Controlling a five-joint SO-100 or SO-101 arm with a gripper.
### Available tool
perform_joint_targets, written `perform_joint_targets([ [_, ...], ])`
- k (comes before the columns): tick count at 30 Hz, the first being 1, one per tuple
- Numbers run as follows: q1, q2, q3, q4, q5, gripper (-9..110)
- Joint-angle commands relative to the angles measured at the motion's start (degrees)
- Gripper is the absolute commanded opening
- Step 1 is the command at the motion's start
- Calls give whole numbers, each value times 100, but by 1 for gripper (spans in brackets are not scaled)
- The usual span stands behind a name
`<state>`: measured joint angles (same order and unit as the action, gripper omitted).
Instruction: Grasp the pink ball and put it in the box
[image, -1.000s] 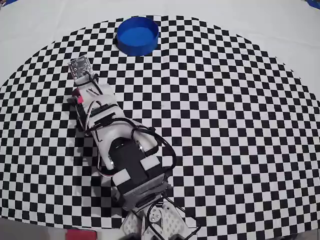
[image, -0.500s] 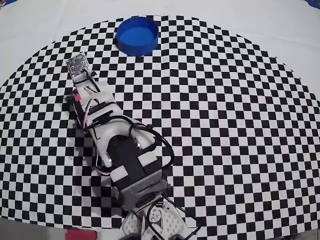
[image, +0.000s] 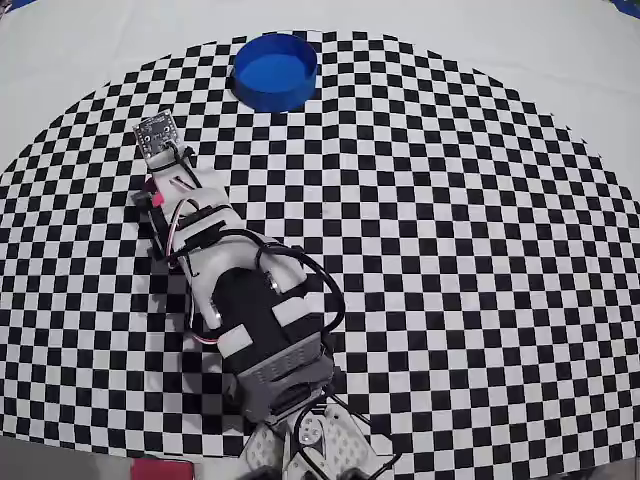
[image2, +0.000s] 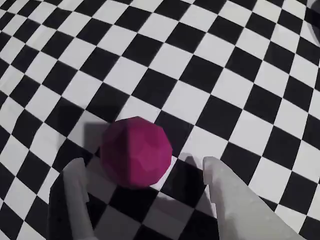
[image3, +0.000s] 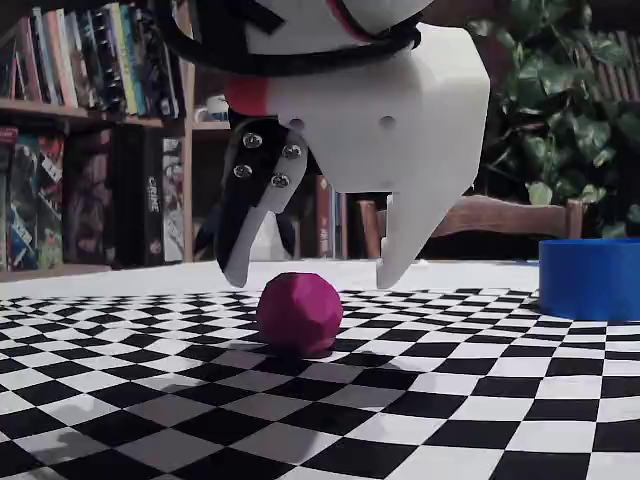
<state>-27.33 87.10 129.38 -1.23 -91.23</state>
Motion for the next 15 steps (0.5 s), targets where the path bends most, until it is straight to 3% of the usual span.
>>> perform_joint_targets([
  [1,-70,0,-431,-70,26,27],
  [15,-70,-299,-703,-70,26,27],
])
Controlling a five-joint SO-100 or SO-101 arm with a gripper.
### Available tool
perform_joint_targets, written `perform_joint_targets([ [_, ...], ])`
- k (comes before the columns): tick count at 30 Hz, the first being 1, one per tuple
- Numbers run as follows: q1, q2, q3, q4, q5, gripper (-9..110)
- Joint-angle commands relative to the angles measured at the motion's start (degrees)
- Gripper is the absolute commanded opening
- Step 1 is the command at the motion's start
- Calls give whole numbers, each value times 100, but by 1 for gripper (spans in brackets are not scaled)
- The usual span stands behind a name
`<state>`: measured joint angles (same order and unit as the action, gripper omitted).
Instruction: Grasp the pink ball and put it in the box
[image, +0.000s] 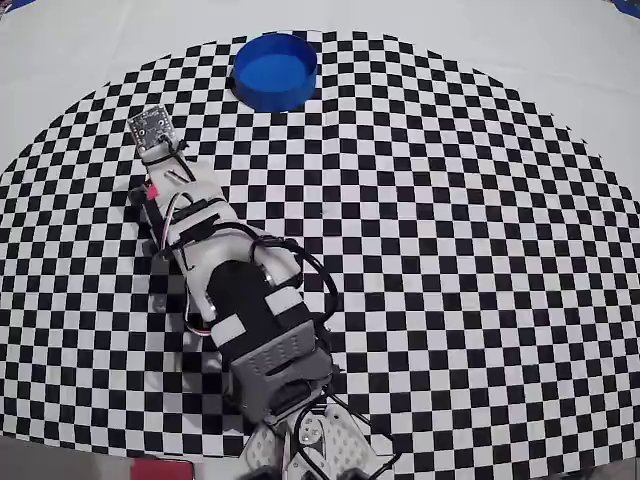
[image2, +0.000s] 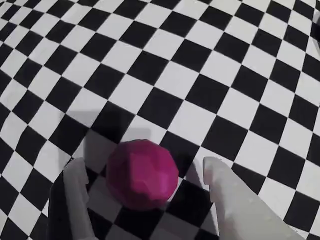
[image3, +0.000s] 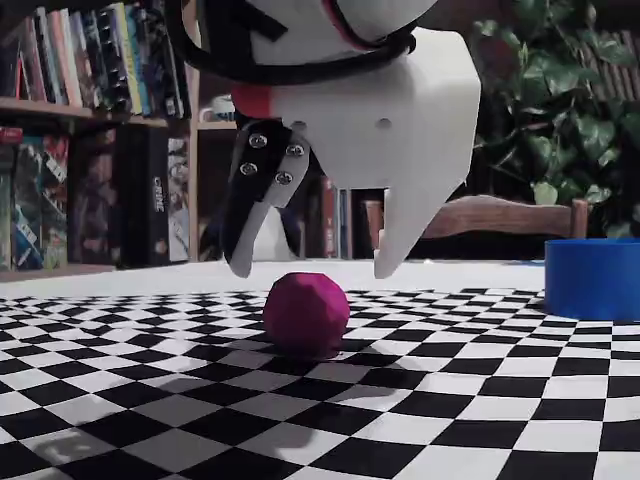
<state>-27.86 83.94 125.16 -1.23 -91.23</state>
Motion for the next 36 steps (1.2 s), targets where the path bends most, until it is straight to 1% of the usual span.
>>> perform_joint_targets([
  [1,-18,0,-290,-70,26,27],
  [36,-26,-826,-1011,-70,26,27],
])
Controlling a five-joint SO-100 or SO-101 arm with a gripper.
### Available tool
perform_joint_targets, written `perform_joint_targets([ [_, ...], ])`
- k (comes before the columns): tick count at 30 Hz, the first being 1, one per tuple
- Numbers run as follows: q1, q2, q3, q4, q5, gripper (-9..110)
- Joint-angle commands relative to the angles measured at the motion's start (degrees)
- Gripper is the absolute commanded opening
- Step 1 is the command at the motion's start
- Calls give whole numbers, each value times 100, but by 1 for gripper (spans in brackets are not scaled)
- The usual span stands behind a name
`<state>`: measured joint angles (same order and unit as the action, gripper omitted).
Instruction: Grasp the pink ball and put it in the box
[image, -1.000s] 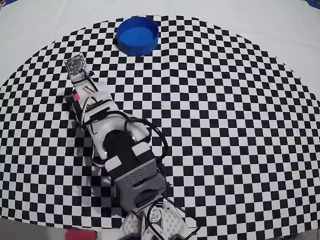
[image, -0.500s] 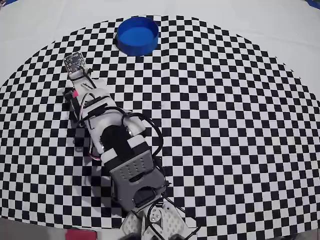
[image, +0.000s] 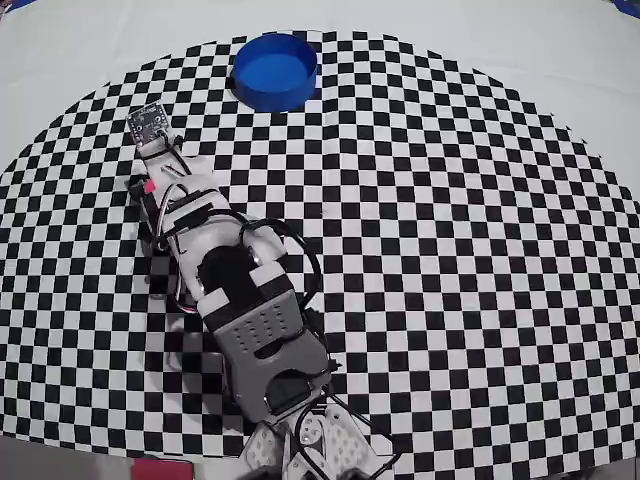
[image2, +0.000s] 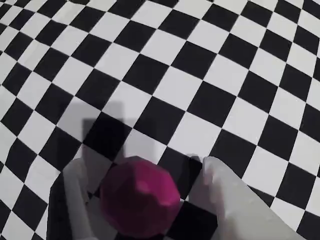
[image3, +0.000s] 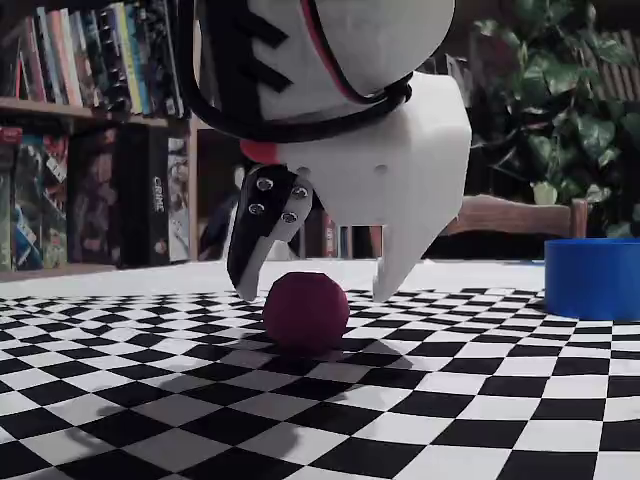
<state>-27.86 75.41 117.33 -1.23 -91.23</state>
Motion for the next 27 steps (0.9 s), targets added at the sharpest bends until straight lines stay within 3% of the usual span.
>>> perform_joint_targets([
  [1,-26,18,-229,-70,26,27],
  [27,-26,-237,-439,-70,26,27],
])
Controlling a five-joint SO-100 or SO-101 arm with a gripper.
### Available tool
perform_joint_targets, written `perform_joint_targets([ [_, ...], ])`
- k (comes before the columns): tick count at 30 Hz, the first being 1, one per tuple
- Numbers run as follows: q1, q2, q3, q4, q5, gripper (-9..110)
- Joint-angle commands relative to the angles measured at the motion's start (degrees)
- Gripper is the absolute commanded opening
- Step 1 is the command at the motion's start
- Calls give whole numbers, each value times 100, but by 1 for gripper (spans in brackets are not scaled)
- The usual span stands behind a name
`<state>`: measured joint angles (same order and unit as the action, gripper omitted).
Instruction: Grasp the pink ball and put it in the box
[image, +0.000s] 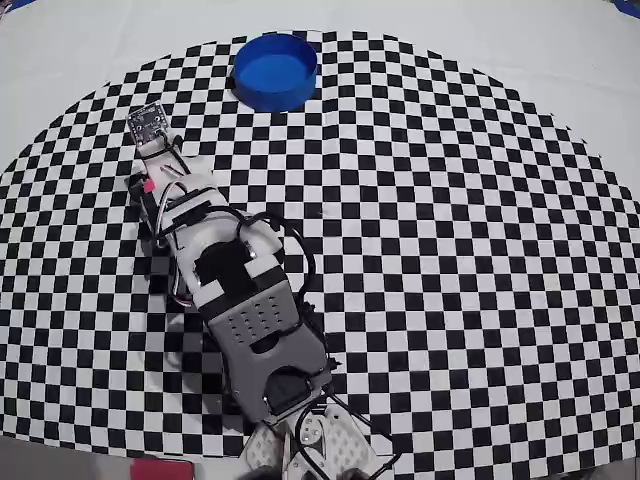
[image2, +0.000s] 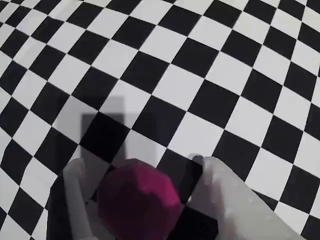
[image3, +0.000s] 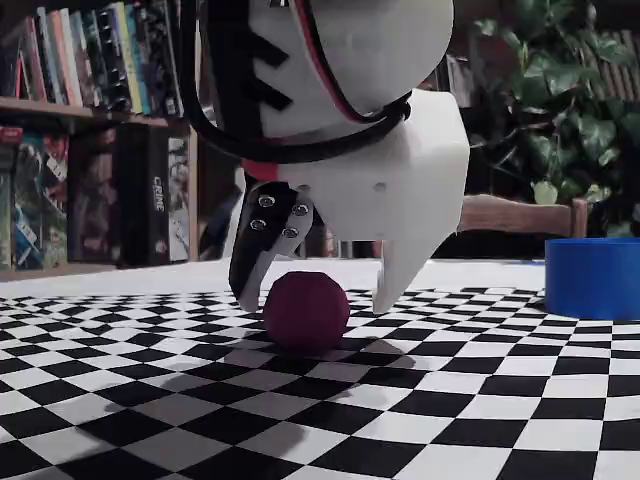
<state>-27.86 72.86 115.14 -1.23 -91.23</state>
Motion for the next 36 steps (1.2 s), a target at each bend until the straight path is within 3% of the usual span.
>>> perform_joint_targets([
  [1,-26,9,-220,-70,26,27],
  [36,-26,-123,-229,-70,26,27],
])
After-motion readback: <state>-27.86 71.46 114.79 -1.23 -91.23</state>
